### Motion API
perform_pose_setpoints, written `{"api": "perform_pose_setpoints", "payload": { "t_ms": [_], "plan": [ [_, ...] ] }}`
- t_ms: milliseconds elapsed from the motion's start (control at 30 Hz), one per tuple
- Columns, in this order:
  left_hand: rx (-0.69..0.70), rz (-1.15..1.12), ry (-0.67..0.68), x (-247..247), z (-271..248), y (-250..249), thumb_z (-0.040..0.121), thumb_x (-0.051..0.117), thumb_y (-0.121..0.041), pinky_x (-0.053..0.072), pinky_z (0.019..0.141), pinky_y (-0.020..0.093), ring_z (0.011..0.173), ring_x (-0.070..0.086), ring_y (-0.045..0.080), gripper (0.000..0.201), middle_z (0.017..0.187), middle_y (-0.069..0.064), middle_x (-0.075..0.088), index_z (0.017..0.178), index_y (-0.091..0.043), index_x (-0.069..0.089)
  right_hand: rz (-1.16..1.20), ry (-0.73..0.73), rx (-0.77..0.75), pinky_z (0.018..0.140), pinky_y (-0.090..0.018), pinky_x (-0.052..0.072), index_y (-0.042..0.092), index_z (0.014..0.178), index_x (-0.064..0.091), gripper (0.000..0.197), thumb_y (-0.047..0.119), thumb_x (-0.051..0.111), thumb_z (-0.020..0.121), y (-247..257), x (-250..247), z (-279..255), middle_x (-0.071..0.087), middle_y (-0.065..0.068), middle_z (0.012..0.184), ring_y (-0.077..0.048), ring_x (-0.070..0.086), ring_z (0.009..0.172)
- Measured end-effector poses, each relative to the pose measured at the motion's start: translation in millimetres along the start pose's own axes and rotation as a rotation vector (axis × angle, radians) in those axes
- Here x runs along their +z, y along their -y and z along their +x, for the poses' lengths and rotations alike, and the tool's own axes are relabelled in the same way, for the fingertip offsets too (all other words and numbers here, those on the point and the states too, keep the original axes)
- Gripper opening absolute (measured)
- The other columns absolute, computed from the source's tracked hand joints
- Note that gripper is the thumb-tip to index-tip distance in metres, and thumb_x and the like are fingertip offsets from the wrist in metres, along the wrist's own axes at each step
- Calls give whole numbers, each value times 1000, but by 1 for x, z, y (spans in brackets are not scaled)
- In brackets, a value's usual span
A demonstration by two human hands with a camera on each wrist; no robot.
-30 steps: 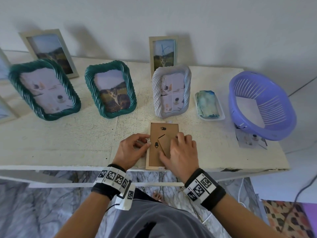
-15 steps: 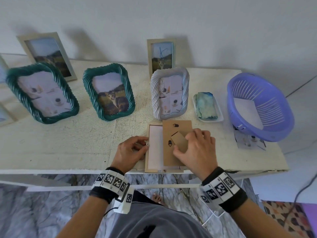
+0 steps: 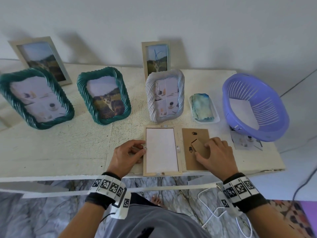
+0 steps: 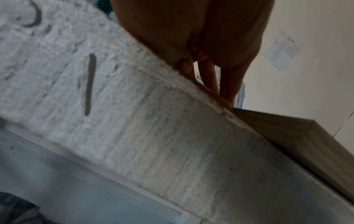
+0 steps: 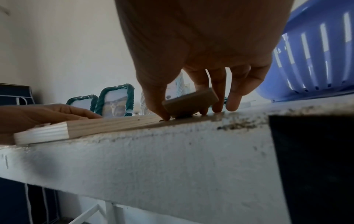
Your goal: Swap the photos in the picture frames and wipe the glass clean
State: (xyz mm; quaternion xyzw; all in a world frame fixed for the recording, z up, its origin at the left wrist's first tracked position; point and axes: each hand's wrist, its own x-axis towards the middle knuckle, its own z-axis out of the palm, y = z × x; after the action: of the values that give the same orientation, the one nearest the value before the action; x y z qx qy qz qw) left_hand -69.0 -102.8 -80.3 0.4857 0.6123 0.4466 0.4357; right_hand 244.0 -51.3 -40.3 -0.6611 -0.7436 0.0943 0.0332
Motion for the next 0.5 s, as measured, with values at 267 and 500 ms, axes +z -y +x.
{"api": "perform_pose_setpoints", "payload": {
  "t_ms": [267,500],
  "plan": [
    [0,-2,0,0,-1,-2,84,76,-6,62,62,35,74,68,17,26,87,4,71,107,-18,73,204,132,-217,104,-47,37,28,140,37,69,62,57,83,56,-10,-9,31,-8,148,-27,28,132],
    [14,1,-3,1,-2,-3,84,76,-6,62,61,34,74,69,19,27,87,3,71,107,-20,73,-1,392,-338,120,-52,-4,46,149,-15,103,85,44,75,100,13,1,-25,-13,159,-37,-21,146]
  ]
}}
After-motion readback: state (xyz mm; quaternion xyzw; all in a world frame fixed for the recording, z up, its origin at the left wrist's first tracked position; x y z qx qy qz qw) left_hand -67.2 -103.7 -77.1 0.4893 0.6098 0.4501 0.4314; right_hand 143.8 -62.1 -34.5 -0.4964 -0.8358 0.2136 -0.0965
